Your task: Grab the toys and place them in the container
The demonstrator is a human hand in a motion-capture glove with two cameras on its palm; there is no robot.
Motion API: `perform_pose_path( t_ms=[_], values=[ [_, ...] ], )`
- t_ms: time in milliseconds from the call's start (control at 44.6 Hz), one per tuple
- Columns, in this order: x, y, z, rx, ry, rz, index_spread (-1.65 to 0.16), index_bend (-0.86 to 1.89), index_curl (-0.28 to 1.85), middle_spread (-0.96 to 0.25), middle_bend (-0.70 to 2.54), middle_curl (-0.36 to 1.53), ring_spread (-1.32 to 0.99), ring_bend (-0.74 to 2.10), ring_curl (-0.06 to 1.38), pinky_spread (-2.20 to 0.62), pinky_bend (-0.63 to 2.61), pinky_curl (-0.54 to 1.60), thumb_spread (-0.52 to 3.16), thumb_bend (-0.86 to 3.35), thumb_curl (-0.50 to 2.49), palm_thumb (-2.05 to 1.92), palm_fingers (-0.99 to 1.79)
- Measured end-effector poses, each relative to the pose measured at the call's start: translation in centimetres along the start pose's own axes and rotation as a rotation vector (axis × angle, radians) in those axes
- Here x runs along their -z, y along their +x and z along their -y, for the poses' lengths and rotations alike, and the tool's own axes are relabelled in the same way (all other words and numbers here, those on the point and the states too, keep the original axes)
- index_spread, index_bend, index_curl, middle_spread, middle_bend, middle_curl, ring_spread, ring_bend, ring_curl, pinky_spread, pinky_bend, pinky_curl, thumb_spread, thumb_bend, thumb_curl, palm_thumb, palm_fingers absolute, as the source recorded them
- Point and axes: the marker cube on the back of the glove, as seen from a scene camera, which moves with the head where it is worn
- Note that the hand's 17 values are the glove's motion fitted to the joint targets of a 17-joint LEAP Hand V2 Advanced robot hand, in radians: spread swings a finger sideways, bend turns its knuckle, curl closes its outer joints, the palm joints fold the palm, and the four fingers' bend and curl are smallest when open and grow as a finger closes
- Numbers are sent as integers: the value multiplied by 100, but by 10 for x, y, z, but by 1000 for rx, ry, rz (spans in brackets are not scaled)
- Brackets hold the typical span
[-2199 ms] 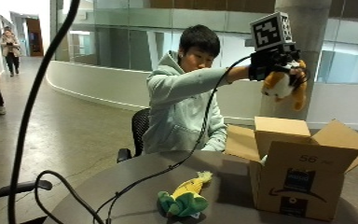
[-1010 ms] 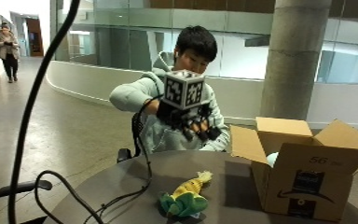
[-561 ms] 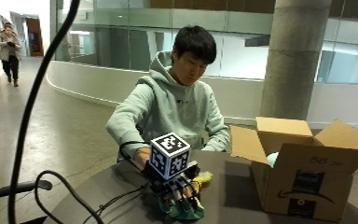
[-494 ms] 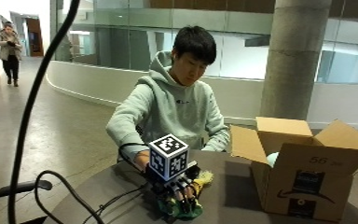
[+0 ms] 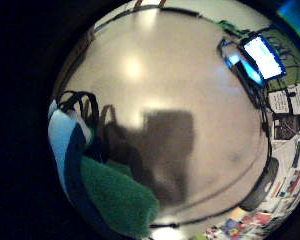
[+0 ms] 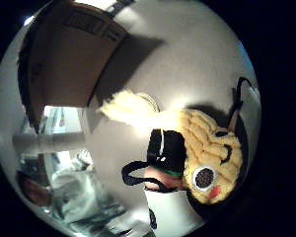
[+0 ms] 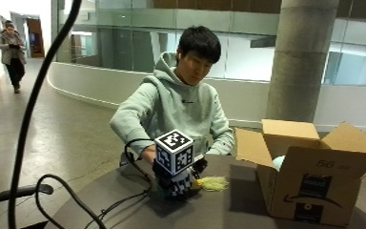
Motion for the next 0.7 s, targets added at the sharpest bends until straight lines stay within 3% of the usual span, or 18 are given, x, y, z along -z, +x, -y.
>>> perform_pose_path(
  t_ms=[90, 202, 426, 695],
  values=[
    [19, -13, -22, -6, -122, 16, -12, 100, 72, -14, 118, 75, -25, 131, 54, -29, 82, 51, 131, 11, 38, 30, 128],
    [64, -45, -53, 17, -137, 3, -11, 108, 74, -14, 126, 78, -26, 137, 58, -33, 90, 57, 130, 7, 39, 28, 123],
    [200, -97, -42, 126, 7, -75, -10, 118, 77, -12, 135, 80, -25, 143, 62, -39, 97, 66, 128, 4, 41, 29, 115],
    [292, -211, 3, 233, 239, -49, -9, 123, 77, -11, 140, 80, -24, 146, 64, -42, 98, 74, 127, 0, 44, 31, 112]
  ],
)
